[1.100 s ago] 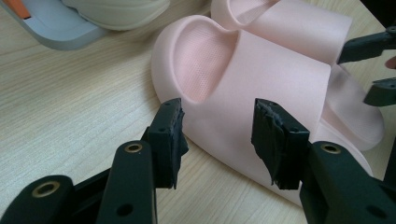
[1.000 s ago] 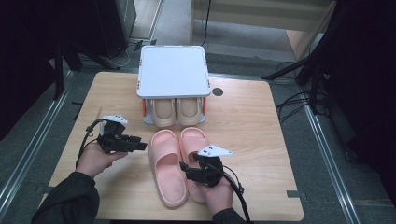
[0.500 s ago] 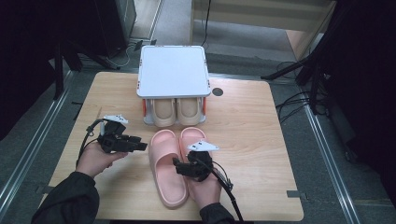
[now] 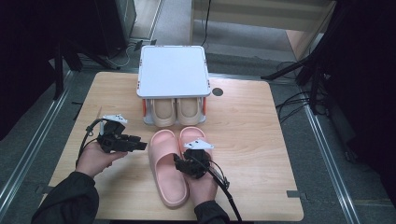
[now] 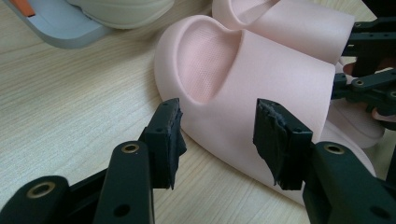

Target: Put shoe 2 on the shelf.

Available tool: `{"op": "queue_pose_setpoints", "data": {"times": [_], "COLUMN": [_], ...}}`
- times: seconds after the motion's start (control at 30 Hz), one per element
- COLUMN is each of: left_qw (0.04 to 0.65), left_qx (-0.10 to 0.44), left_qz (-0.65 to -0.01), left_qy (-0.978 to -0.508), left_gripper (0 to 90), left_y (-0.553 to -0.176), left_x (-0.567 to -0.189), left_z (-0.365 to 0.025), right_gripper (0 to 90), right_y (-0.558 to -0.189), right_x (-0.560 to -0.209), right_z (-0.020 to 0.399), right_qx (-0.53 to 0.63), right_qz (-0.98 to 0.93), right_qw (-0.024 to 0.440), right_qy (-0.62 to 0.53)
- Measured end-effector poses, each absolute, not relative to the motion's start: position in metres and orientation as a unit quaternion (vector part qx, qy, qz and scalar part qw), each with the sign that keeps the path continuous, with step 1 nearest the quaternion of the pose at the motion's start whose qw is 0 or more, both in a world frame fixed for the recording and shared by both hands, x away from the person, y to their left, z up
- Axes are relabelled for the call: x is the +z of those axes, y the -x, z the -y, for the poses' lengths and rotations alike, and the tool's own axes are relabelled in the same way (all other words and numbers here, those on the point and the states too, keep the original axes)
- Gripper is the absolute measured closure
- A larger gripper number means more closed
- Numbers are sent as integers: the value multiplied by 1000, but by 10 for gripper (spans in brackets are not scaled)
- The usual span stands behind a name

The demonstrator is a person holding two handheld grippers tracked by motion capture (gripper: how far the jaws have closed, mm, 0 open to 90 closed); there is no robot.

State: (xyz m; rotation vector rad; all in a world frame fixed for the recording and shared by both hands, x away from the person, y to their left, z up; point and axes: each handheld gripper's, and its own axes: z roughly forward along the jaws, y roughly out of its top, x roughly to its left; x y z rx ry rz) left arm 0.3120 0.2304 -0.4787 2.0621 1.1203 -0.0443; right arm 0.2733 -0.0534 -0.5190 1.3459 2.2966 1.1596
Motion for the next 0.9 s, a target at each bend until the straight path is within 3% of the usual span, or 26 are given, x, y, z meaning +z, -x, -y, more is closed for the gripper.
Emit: {"op": "queue_pose_setpoints", "data": {"times": [0.27,0.9], "left_qw": [387,390], "left_qx": [-18,-15], "left_qz": [-442,-441], "left_qy": [-809,-808], "left_gripper": [501,498], "left_y": [-312,-312], "left_x": [-479,-478], "left_z": [-231,-232], "right_gripper": [692,755], "right_y": [-274,-278], "right_x": [-517,-513], "right_z": [56,66], "right_qx": [392,400], "right_qz": [-777,-784], "right_qw": [122,85], "right_qy": [-477,-467]}}
